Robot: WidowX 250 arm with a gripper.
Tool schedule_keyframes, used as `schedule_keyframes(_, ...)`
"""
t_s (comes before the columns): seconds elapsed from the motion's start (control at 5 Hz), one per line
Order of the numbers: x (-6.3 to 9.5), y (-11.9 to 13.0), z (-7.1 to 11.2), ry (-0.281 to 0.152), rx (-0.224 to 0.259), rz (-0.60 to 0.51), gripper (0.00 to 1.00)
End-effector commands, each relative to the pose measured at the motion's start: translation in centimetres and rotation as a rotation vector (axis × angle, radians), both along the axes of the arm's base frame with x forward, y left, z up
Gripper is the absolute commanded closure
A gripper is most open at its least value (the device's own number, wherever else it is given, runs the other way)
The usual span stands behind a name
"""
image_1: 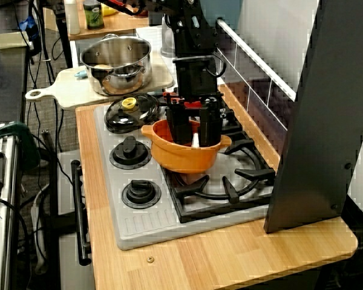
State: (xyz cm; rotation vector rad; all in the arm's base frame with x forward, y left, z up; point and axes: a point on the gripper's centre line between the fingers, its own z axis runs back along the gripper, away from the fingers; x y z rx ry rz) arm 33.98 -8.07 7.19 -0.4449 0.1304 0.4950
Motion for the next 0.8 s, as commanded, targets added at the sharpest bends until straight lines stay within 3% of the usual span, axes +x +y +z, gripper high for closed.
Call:
schedule_keyframes(0.0, 0.04, 1.14, 0.83, -0.045, -0.030, 0.080, 0.00)
schedule_keyframes(0.2, -0.25, 1.64, 0.82, -0.052, -0.061, 0.130, 1.00)
schedule_keyframes(0.6, -0.68, 1.86, 1.08, -0.070, -0.061, 0.145, 1.00)
